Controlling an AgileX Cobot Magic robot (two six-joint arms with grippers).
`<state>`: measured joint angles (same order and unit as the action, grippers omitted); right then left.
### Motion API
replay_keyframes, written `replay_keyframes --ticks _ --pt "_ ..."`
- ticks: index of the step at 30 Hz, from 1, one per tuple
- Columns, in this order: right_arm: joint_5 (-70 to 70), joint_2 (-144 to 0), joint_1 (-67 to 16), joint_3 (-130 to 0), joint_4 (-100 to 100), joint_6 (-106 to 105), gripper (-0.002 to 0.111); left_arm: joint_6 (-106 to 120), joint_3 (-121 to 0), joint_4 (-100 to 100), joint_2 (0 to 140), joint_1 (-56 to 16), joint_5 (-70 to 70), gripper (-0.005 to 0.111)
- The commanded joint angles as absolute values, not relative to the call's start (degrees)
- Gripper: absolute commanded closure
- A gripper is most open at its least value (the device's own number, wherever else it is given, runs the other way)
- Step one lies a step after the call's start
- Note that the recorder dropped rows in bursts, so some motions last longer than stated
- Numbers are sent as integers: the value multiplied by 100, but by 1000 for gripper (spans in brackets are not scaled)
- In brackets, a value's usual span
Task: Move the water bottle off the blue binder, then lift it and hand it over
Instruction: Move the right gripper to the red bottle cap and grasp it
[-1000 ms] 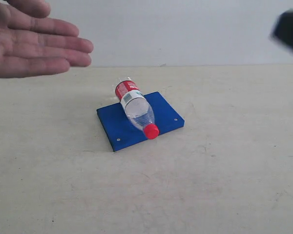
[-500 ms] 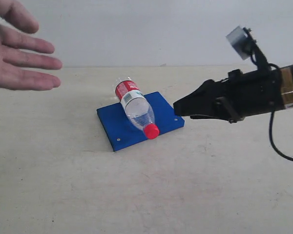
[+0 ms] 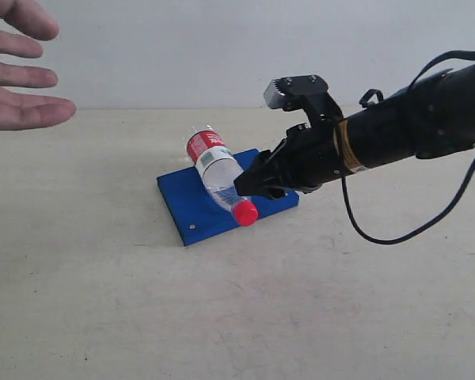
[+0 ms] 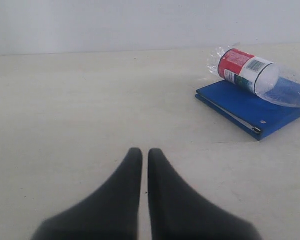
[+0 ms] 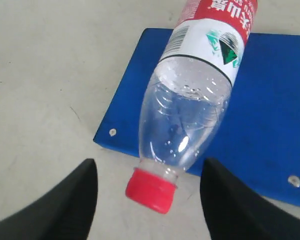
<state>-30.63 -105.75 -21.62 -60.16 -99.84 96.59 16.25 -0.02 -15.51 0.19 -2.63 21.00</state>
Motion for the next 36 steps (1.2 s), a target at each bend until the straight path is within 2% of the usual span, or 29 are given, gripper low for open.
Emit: replay_keyframes --ticks 1,12,15,18,24,29,36 --pt "-2906 -10882 -2331 -6227 -9995 9708 54 1592 0 -1599 0 -285 2074 102" --pt "-2792 -11337 -2386 -6240 -9995 9814 54 1592 0 -1599 0 -285 2074 102" --pt "-2802 -11342 -2386 -6240 -9995 9894 58 1592 0 -1599 0 -285 2074 102" --pt "-2850 -11342 -2386 -6240 -9995 9893 70 1592 0 -1599 0 -285 2074 102" --pt "-3090 -11342 -2386 -6240 -9995 9893 109 1592 0 -1599 0 -285 2074 102" --pt "-2985 -11233 -2386 -6240 -9995 9882 108 1592 0 -1599 0 -285 2074 102" --pt "-1746 -10703 -2386 -6240 -9995 10038 108 1592 0 -1599 0 -285 2074 102"
